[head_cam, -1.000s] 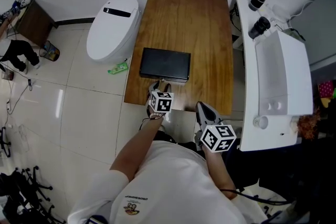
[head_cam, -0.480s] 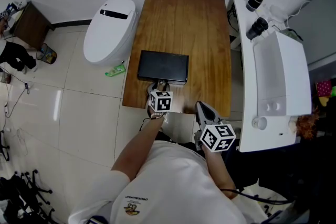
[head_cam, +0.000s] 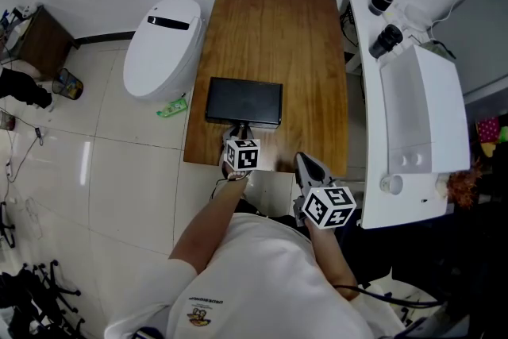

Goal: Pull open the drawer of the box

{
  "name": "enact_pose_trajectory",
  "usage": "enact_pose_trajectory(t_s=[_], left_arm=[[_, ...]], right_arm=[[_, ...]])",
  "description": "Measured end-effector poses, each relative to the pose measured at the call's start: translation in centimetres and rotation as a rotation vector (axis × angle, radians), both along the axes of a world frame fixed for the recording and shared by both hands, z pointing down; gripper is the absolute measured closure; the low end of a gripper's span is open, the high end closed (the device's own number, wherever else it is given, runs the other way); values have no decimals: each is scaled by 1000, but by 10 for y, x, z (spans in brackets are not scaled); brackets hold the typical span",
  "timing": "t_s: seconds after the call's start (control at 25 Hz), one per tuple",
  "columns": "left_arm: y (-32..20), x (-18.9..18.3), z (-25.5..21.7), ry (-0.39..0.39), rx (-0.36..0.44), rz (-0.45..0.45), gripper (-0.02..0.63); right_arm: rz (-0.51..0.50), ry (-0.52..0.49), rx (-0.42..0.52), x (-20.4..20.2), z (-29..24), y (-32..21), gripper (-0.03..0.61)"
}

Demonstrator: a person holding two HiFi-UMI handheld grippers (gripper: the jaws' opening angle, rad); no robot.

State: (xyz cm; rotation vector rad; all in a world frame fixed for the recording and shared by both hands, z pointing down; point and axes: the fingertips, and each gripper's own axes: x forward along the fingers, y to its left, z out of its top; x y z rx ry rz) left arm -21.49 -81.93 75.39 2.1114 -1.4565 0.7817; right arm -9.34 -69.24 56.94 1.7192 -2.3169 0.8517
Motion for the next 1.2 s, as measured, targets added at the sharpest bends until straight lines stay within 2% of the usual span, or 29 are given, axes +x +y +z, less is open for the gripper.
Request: enact_pose_trajectory(t_s=[1.2], left_arm=[[33,-5,1,29,-19,-21,537]], right_arm=[[-54,-1,-8,-9,-1,9,592]])
